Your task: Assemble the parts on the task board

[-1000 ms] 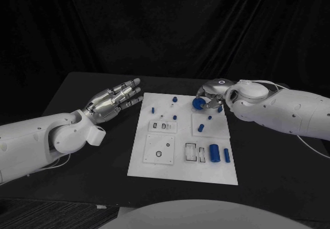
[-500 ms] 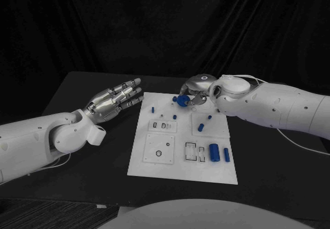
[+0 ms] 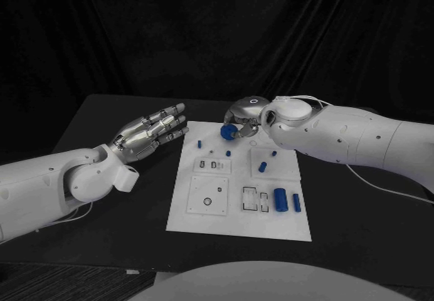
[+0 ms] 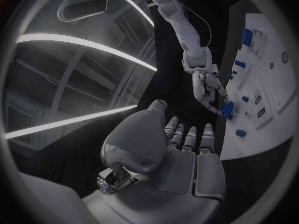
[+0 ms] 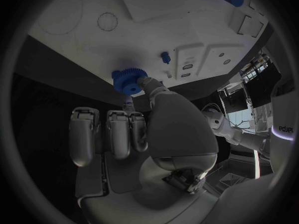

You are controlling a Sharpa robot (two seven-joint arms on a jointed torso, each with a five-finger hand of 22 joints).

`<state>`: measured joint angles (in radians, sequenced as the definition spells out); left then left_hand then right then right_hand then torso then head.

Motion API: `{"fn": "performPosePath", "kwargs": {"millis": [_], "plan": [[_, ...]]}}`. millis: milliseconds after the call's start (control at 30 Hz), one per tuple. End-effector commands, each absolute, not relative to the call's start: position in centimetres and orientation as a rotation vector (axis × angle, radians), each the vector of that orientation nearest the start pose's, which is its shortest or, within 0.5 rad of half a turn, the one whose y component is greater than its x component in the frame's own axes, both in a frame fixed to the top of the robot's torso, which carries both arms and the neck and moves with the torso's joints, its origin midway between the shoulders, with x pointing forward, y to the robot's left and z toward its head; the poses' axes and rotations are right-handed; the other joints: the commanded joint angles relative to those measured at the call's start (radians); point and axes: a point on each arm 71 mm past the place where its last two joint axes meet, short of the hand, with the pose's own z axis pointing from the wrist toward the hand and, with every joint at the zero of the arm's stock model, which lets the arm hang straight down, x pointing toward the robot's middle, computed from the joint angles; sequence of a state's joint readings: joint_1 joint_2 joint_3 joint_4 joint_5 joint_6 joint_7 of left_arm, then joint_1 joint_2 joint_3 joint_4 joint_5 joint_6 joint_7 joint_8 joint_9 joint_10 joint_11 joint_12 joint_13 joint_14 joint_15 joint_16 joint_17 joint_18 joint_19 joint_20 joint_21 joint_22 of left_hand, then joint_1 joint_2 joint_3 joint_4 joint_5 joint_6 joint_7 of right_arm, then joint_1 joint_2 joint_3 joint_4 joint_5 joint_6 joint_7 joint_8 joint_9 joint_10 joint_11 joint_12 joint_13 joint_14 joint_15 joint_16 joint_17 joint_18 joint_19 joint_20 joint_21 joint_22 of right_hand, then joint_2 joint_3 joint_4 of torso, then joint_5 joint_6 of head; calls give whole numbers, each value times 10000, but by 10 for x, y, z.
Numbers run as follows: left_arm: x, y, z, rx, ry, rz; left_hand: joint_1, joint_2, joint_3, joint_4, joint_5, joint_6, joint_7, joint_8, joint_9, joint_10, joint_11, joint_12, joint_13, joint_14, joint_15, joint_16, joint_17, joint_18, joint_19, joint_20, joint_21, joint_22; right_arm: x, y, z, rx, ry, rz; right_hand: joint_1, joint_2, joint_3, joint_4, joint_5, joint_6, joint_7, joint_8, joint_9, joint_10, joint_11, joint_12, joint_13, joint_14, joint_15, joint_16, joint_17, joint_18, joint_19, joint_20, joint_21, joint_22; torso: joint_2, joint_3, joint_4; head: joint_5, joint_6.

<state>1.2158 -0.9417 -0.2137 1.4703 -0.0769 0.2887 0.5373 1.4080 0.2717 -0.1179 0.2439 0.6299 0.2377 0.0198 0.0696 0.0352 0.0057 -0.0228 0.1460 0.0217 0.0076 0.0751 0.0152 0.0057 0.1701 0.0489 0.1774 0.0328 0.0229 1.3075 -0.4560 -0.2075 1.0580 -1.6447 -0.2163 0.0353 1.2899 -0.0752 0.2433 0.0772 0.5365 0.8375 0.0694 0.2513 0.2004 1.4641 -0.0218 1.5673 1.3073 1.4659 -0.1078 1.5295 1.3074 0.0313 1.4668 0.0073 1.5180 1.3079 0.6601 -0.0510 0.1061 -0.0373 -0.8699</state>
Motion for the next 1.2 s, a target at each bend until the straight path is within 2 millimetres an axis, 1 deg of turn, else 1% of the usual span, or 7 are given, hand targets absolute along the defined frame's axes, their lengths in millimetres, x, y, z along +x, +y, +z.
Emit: {"fn": "performPosePath", "kwargs": {"millis": [33,267,433,633,800,967,1200], "plan": [[454,245,-220,-9209,16782,-19832,108,24,25,-60,57,-5,4,69,13,9,91,59,16,-4,96,43,11,28,-21,78,45,8,552,-120,-208,-6253,16887,4920,-120,31,78,1,-60,-109,4,692,1215,1067,51,35,2635,907,95,-59,1954,-103,612,71,-4,2048,-1,3,-20,16,-3],[454,244,-220,-9189,16817,-19880,130,15,60,-108,122,-15,5,72,12,10,93,56,16,-4,96,43,11,27,-21,78,44,7,551,-113,-210,-6399,17073,4992,-144,30,94,3,-112,-161,6,648,1198,1067,46,35,2635,902,96,-71,1936,-101,608,73,-10,2044,-1,12,-15,14,-27],[454,242,-220,-9176,16834,-19922,148,10,89,-149,165,-28,6,72,10,11,95,54,16,-4,98,43,11,26,-22,78,42,5,550,-113,-212,-6403,17324,4859,-227,-13,181,-9,-256,-461,17,344,1071,1067,39,35,2635,897,92,-83,1918,-94,592,74,-33,2032,-3,10,-18,26,-28],[454,242,-220,-9165,16831,-19939,156,9,103,-166,183,-33,6,72,10,11,97,54,16,-4,99,43,11,25,-22,79,41,5,550,-113,-213,-6403,17428,4814,-311,-76,337,-60,-551,-1108,-13,-412,682,1067,6,35,2635,895,82,-84,1914,-88,581,70,-59,2028,1,11,-14,32,-28],[454,241,-220,-9157,16859,-19964,162,10,115,-180,197,-34,6,73,10,11,97,47,15,-5,100,40,10,24,-24,79,40,4,550,-113,-215,-6375,17508,4749,-257,-52,452,-264,-463,-3619,-375,-1651,-426,1067,-285,35,2635,872,-127,-156,1812,-73,556,-116,-108,2006,-1,6,-14,13,-28],[454,242,-220,-9164,16876,-19952,166,10,124,-191,208,-42,7,71,9,11,97,48,15,-5,101,41,11,24,-23,79,40,4,551,-113,-216,-6332,17535,4693,-265,-16,482,-332,-481,-4451,-496,-1946,-798,1067,-387,35,2635,851,-200,-225,1717,-58,526,-186,-158,1970,1,15,-24,37,-28],[454,241,-220,-9166,16910,-19957,174,13,144,-212,230,-39,6,74,10,11,99,49,15,-5,101,40,10,23,-22,80,41,4,551,-114,-217,-6304,17620,4614,-205,93,582,-403,-336,-4291,-504,-1965,-828,1067,-415,35,2635,831,-230,-293,1624,-32,472,-223,-239,1904,0,17,-14,24,-28]]}}
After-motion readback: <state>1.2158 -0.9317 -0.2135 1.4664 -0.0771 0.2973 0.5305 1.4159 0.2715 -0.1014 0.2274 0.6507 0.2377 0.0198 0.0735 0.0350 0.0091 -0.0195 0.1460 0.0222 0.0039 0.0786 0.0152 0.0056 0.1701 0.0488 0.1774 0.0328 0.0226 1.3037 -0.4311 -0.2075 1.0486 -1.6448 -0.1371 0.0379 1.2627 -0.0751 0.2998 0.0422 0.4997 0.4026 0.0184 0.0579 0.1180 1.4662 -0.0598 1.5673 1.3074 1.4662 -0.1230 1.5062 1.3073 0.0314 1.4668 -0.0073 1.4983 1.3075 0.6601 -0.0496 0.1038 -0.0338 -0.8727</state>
